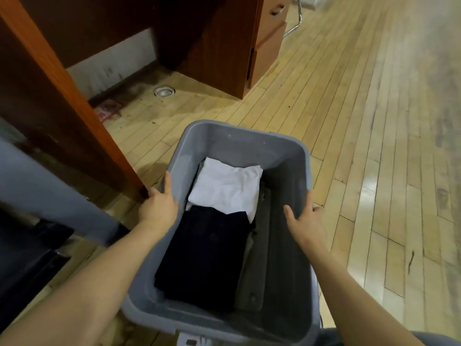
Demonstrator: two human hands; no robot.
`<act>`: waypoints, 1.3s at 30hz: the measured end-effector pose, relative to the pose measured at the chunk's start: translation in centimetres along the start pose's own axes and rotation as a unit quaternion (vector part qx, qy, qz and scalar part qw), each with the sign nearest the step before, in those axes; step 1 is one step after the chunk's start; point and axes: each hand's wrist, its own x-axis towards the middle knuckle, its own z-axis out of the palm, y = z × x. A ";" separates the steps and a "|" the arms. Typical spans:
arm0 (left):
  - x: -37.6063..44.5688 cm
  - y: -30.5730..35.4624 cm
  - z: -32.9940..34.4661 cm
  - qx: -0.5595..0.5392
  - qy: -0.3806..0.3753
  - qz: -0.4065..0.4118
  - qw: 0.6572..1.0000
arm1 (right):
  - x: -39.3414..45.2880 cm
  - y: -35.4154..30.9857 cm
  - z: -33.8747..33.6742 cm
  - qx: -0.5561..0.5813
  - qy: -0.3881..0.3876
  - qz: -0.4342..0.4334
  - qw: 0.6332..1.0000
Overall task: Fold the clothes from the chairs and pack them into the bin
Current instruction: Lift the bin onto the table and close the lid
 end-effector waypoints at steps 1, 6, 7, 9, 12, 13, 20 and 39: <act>0.5 0.2 -0.2 0.019 -0.002 0.001 1.000 | 0.5 -0.3 -0.4 0.007 -0.010 0.001 1.000; 2.3 0.8 -4.2 0.017 -0.019 0.007 1.000 | 3.0 -3.1 -4.5 0.044 -0.021 0.003 0.999; 2.4 1.0 -5.5 0.017 -0.018 0.008 1.000 | 3.4 -3.8 -5.7 0.058 -0.018 0.001 0.998; 2.2 1.4 -8.6 0.012 -0.023 0.007 1.000 | 3.7 -5.0 -8.5 0.077 -0.016 0.005 0.997; 0.8 2.4 -14.1 0.010 -0.040 0.005 0.999 | 3.2 -6.8 -13.1 0.046 -0.008 0.005 0.999; 0.3 2.9 -16.3 0.006 -0.043 0.007 0.999 | 3.0 -7.5 -15.0 0.044 -0.007 0.007 0.999; -2.4 7.7 -34.9 -0.003 -0.024 0.037 0.999 | 1.3 -14.0 -33.4 0.118 -0.005 0.039 0.992; -2.6 11.2 -70.5 -0.051 0.173 -0.043 0.983 | 6.4 -33.8 -64.8 0.077 0.078 -0.161 0.981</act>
